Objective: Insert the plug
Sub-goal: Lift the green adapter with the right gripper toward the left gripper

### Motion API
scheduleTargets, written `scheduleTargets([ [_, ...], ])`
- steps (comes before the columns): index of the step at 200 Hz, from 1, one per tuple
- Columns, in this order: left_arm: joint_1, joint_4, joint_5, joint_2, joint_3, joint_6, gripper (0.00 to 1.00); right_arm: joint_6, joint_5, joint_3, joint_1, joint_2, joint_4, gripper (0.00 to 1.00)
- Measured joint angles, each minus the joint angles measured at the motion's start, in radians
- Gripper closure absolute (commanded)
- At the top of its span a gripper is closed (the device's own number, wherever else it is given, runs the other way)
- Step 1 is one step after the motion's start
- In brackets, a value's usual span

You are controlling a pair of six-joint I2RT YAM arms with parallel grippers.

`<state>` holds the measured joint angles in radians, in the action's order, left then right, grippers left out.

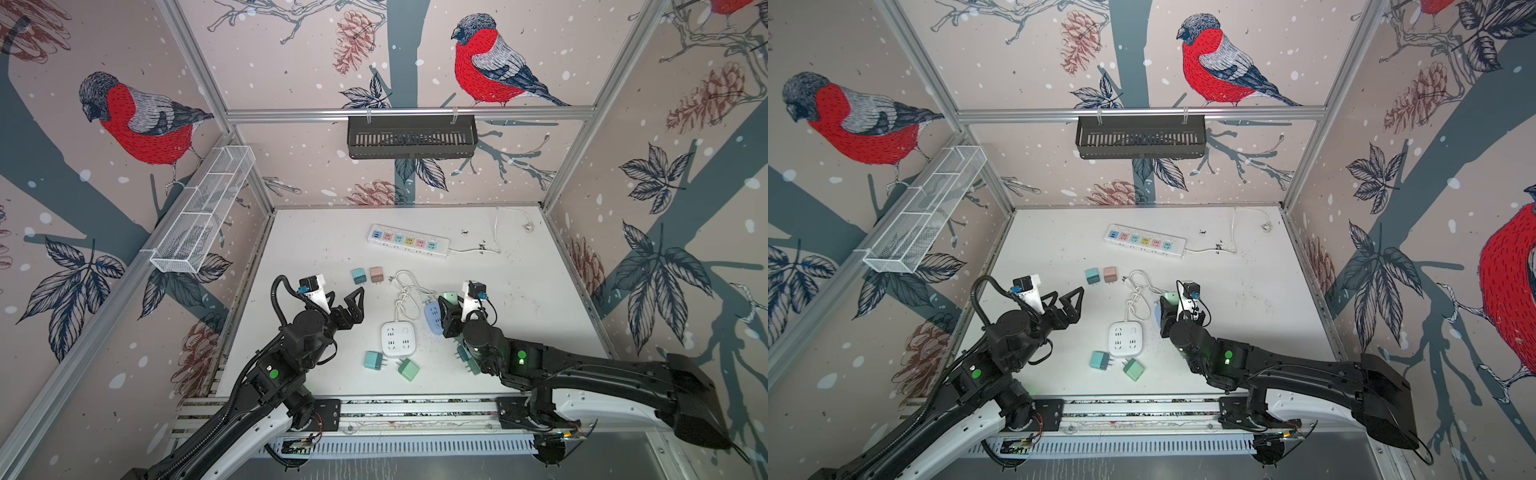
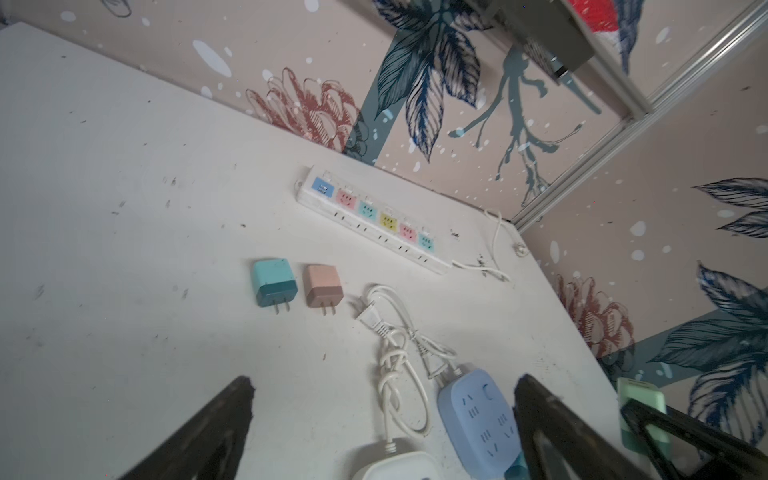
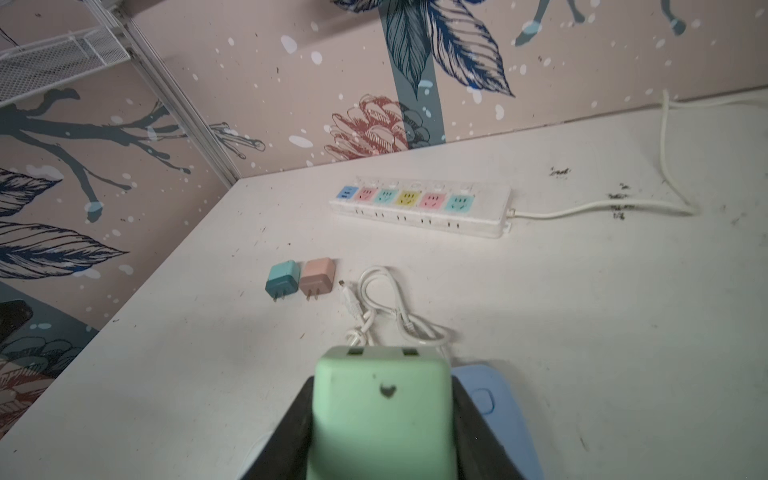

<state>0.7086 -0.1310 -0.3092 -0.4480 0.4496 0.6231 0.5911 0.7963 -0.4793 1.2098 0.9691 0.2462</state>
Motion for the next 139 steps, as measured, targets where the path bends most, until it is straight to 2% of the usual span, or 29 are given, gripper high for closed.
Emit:
scheduleTargets([
  [25,0.000,0.068,0.033,0.041,-0.003,-0.028,0.03,-0.147,0.043,0.013,-0.046,-0.010,0.092,0.99],
  [42,0.000,0.110,0.050,0.060,-0.009,-0.055,0.03,-0.251,0.032,0.025,-0.088,-0.027,0.156,0.99],
  [83,0.000,0.197,0.151,0.010,0.015,-0.141,0.04,-0.506,-0.201,0.113,-0.185,-0.086,0.331,1.00],
  [95,0.000,0.224,0.188,-0.030,0.029,-0.163,0.08,-0.560,-0.256,0.131,-0.203,-0.089,0.370,1.00],
  [114,0.000,0.251,0.263,-0.113,0.062,-0.191,0.22,-0.646,-0.348,0.151,-0.219,-0.072,0.433,1.00],
  [139,0.001,0.280,0.372,-0.211,0.099,-0.224,0.27,-0.760,-0.503,0.155,-0.222,-0.020,0.484,1.00],
])
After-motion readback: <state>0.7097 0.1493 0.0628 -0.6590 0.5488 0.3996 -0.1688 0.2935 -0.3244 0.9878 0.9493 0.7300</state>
